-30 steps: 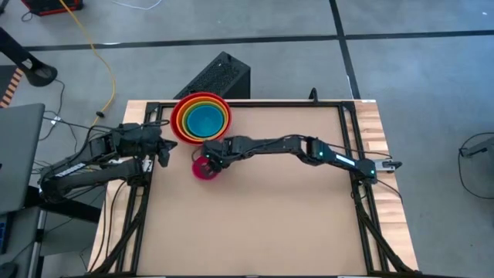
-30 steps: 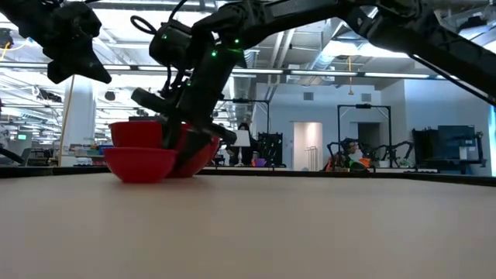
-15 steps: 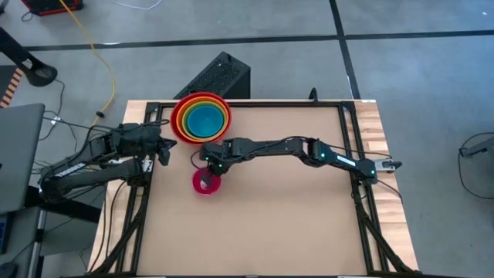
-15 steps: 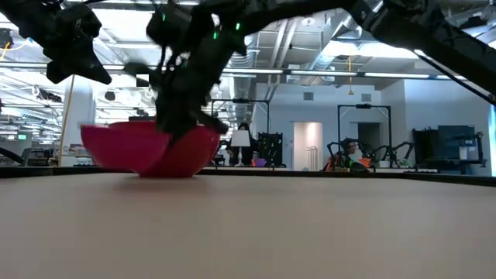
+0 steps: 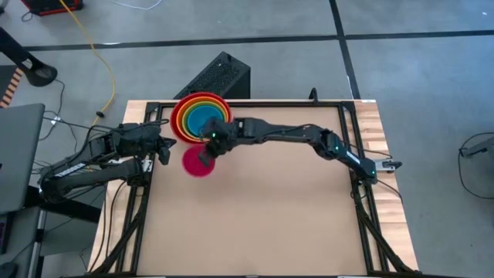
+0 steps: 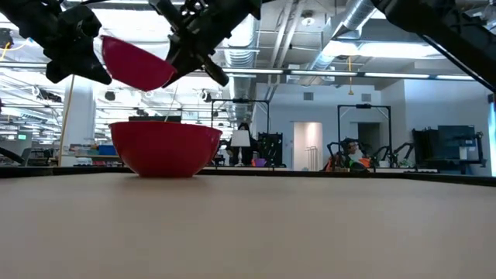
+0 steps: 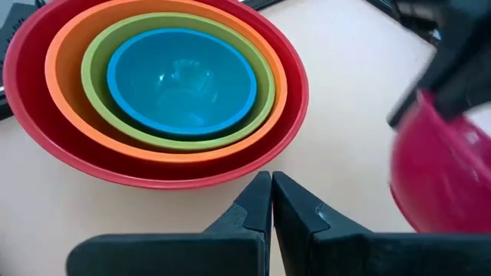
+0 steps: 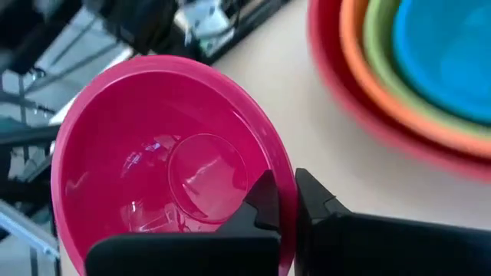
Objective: Nest bowls inside each other
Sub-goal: Stack the pink bowl on top of the blue bowl
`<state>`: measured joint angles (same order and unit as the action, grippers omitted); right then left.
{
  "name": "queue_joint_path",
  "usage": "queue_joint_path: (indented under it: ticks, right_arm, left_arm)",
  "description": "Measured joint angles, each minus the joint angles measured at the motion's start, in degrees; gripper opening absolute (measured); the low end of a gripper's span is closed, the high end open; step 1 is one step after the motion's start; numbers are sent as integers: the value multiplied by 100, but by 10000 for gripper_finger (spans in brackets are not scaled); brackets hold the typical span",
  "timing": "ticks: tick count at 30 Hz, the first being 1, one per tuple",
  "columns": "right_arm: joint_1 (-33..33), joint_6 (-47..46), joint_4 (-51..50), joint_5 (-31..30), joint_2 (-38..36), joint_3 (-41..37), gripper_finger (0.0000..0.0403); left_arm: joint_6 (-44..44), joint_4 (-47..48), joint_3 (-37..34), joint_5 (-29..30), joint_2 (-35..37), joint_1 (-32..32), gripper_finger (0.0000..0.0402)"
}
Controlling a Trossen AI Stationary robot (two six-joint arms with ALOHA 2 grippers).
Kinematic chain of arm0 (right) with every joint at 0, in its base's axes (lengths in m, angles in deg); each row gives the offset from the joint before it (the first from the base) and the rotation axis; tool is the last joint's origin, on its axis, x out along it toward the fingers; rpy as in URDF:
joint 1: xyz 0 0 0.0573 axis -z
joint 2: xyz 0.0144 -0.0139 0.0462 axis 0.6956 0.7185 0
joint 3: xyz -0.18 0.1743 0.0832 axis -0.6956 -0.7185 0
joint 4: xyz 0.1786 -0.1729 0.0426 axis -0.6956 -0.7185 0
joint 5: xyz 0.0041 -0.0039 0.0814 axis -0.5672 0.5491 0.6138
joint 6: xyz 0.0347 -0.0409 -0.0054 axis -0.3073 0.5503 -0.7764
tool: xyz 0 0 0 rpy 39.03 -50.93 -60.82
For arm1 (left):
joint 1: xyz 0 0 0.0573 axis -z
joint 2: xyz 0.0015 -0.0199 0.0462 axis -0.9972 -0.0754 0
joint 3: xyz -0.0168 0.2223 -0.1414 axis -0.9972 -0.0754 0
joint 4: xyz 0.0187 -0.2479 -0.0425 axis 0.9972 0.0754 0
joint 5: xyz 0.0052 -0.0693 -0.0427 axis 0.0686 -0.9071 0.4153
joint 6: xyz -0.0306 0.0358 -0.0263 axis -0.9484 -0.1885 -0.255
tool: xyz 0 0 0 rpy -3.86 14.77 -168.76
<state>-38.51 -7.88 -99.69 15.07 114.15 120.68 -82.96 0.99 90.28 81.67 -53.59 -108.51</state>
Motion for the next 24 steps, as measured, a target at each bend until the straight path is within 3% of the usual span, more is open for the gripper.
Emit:
queue_joint_path:
  ticks: [10, 24]
  right_arm:
    - [675, 260, 511, -13, -25, 0, 5]
    - [1458, 179, 1020, -761, -12, -50, 5]
  left_arm:
    - [-91, 2, 0, 4, 0, 0, 0]
    - [-245, 0, 0, 330, 0, 1, 0]
